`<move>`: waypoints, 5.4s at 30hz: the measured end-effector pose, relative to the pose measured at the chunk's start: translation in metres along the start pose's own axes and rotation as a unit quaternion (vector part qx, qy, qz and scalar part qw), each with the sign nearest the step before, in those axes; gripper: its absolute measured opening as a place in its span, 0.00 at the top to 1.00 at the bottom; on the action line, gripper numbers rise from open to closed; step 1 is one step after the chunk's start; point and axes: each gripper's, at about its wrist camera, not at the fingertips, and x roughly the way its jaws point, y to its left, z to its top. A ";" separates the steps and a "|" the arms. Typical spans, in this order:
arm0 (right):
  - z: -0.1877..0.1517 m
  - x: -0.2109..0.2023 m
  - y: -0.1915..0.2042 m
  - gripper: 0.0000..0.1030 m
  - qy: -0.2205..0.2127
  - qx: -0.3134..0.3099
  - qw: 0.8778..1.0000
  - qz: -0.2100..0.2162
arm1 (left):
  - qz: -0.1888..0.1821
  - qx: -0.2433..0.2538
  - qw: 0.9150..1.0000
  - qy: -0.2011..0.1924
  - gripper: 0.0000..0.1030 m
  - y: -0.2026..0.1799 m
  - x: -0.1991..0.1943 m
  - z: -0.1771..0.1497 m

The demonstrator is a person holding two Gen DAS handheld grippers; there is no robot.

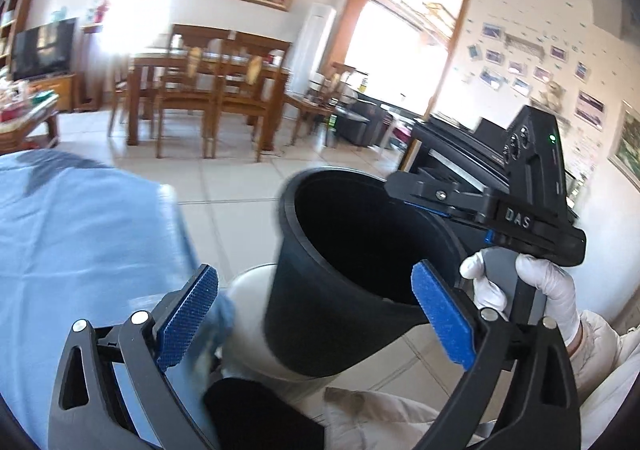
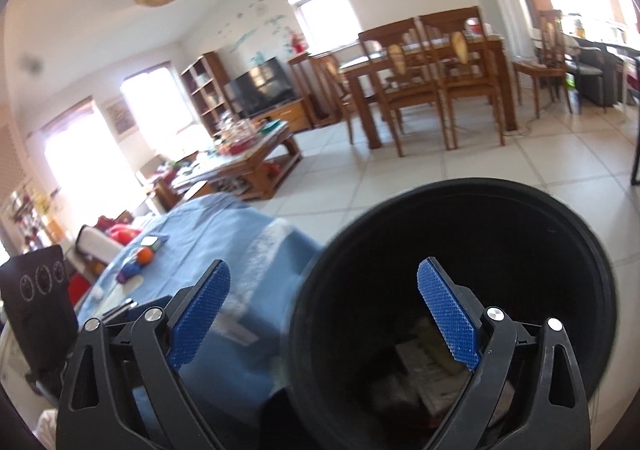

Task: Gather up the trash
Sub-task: 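Move both tools back over the table, then grasp the purple spray bottle with left tool while right tool grasps orange, then carry the purple bottle and orange over the black bin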

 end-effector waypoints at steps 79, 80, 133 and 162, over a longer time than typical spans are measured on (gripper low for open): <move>-0.008 0.378 0.392 0.62 0.251 -0.254 0.916 0.185 | 0.414 -0.201 0.883 0.095 0.57 0.344 -0.161 -0.004; -0.008 0.378 0.391 0.62 0.252 -0.250 0.916 0.187 | 0.413 -0.204 0.883 0.093 0.58 0.345 -0.162 -0.004; 0.024 0.091 0.156 0.63 0.118 -0.103 0.969 0.193 | 0.177 -0.058 0.983 0.002 0.76 0.076 -0.077 0.020; -0.009 -0.017 -0.088 0.63 0.066 0.035 0.997 0.023 | 0.003 0.033 0.995 0.093 0.76 -0.057 0.084 0.022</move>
